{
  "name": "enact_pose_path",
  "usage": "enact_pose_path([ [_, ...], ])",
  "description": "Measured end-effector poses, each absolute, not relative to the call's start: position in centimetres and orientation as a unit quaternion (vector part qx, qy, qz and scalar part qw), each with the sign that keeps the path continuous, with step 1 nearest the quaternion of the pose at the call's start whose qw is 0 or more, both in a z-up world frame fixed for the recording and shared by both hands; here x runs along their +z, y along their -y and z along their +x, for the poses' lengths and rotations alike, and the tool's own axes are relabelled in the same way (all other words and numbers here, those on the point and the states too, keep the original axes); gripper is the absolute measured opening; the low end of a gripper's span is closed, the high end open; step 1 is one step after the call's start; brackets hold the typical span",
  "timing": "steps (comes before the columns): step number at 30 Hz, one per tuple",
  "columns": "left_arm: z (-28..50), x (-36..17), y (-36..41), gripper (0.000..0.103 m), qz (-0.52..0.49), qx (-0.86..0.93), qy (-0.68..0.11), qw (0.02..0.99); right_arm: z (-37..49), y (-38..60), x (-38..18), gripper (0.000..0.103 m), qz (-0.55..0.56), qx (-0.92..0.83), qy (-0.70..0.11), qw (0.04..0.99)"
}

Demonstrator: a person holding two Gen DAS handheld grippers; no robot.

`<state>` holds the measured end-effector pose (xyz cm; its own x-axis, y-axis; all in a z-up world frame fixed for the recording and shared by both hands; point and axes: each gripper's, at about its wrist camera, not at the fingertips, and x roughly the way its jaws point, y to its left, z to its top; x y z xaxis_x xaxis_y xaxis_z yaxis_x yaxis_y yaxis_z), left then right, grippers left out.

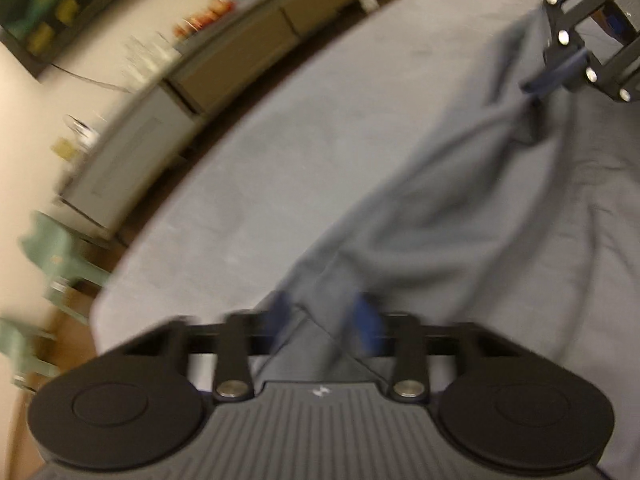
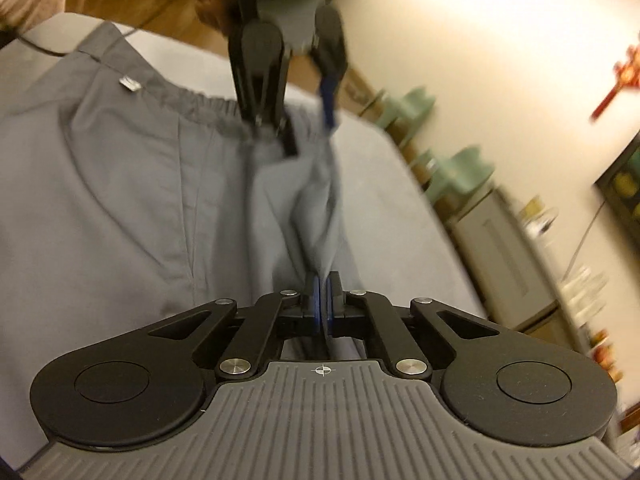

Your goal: Fold clothes

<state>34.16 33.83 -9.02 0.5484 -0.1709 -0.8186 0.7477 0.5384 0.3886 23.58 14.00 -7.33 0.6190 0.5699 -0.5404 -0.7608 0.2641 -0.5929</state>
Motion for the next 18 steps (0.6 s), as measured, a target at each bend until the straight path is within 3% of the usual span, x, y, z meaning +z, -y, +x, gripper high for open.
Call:
enact_pose_path([
  [3, 31.9, -8.6, -33.7, 0.017, 0.394, -0.31, -0.362, 0.786, 20.7, -13.7, -8.2, 0.001, -0.501, 0.402, -0.06, 0.764],
  [6, 31.2, -8.3, -33.9, 0.017, 0.394, -0.308, -0.363, 0.786, 19.9, -13.4, -8.9, 0.001, -0.505, 0.416, -0.068, 0.753],
  [8, 31.4, -8.3, -34.1, 0.017, 0.393, -0.301, -0.371, 0.786, 21.4, -13.1, -8.7, 0.007, -0.475, 0.413, -0.089, 0.772],
  [11, 32.7, -9.1, -33.9, 0.019, 0.404, -0.265, -0.387, 0.786, 26.6, -12.4, -7.8, 0.007, -0.393, 0.387, -0.175, 0.816],
  [15, 34.2, -10.2, -33.6, 0.036, 0.407, -0.193, -0.4, 0.798, 34.3, -9.1, -8.7, 0.01, -0.263, 0.315, -0.332, 0.849],
  [18, 32.3, -9.0, -33.2, 0.035, 0.398, -0.16, -0.373, 0.823, 35.3, -4.2, -7.4, 0.013, -0.169, 0.261, -0.365, 0.878],
])
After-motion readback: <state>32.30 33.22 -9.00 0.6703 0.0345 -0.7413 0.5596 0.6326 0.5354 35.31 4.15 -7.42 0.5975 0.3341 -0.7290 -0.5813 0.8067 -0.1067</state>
